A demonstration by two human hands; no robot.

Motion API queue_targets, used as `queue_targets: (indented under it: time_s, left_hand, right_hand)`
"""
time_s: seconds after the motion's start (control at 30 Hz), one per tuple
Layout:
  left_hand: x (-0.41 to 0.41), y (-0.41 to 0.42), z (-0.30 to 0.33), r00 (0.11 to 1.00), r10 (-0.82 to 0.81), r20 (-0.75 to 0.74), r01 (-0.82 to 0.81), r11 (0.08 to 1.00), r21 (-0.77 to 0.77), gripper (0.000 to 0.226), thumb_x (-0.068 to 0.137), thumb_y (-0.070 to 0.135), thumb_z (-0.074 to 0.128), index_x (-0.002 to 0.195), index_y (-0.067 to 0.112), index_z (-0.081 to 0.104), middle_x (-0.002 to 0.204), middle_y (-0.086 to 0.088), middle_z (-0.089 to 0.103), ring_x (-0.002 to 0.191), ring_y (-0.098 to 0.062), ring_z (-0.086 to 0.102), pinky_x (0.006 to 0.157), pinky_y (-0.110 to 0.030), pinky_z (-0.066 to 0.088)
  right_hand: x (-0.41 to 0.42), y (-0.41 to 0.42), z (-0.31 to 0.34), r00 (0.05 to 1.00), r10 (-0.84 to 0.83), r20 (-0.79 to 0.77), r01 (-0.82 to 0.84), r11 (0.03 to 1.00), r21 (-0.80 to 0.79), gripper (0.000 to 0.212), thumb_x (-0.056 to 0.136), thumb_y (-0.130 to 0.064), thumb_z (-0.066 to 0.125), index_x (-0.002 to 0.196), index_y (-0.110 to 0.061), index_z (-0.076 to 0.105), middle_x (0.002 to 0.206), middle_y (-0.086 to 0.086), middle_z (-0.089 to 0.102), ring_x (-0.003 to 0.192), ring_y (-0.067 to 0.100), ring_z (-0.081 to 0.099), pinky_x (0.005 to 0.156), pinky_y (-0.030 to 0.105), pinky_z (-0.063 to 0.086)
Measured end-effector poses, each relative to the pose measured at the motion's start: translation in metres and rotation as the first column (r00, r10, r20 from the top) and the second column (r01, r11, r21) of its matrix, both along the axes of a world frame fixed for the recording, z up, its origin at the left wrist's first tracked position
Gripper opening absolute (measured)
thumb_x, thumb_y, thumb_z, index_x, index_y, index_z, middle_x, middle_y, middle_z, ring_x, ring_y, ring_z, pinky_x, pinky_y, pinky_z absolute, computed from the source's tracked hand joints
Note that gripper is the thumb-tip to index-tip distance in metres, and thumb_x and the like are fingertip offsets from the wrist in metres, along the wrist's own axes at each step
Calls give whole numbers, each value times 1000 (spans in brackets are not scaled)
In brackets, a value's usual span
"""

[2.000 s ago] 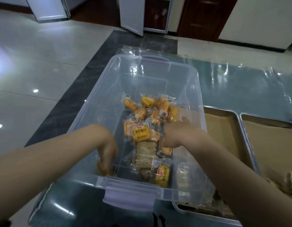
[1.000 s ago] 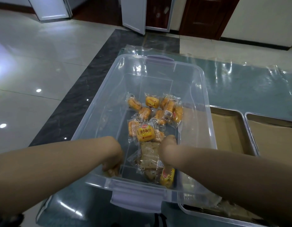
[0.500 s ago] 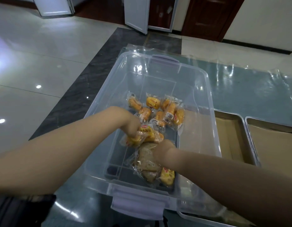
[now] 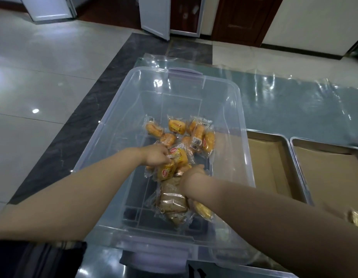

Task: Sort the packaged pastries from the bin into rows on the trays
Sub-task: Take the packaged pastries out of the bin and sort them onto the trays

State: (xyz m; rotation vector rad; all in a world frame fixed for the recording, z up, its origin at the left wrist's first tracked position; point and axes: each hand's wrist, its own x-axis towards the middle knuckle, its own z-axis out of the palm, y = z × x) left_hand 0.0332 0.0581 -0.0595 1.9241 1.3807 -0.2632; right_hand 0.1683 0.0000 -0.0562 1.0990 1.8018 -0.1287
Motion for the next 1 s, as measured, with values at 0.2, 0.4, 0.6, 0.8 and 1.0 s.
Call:
queue_targets:
  time_s: [0.2,0.4,0.6,0.8,1.0]
  left_hand:
    - [4,6,-11,999,38,5,-38,998,44,32,99,29,48,80,8,62,84,-9,58,75,-20,53,65,-31,39]
    - [4,10,-11,994,-16,-105,32,988,149,40,100,28,49,61,17,50,63,0,48,57,-13,44,56,-30,33]
    - [-2,9,20,989,-28,-145,63,969,240,22,97,26,55,81,13,63,77,0,57,73,-16,51,63,-28,34]
    - [-6,-4,53,994,87,-68,-56,924,378,15,93,30,63,98,19,72,97,3,66,84,-12,56,70,-26,36]
    - [12,-37,94,946,269,181,-324,817,477,15,89,23,68,103,22,72,97,5,67,87,-9,57,70,-23,37]
  right_hand:
    - [4,3,13,1000,-3,-30,3,1000,-7,38,96,-16,53,133,-9,54,135,12,52,123,37,52,97,47,50]
    - [3,10,26,986,-57,-154,65,997,50,32,94,-8,56,126,-9,59,129,8,56,117,32,56,95,44,52]
    - [12,11,56,924,-104,-367,168,974,148,40,93,-2,55,133,-4,52,125,9,54,117,30,55,87,37,48]
    - [24,8,78,852,-88,-516,244,939,243,33,93,0,53,125,-3,58,116,9,59,110,29,59,83,36,50]
    - [56,-12,121,711,3,-703,334,878,342,28,91,1,50,116,-4,61,120,14,60,110,32,60,81,34,48]
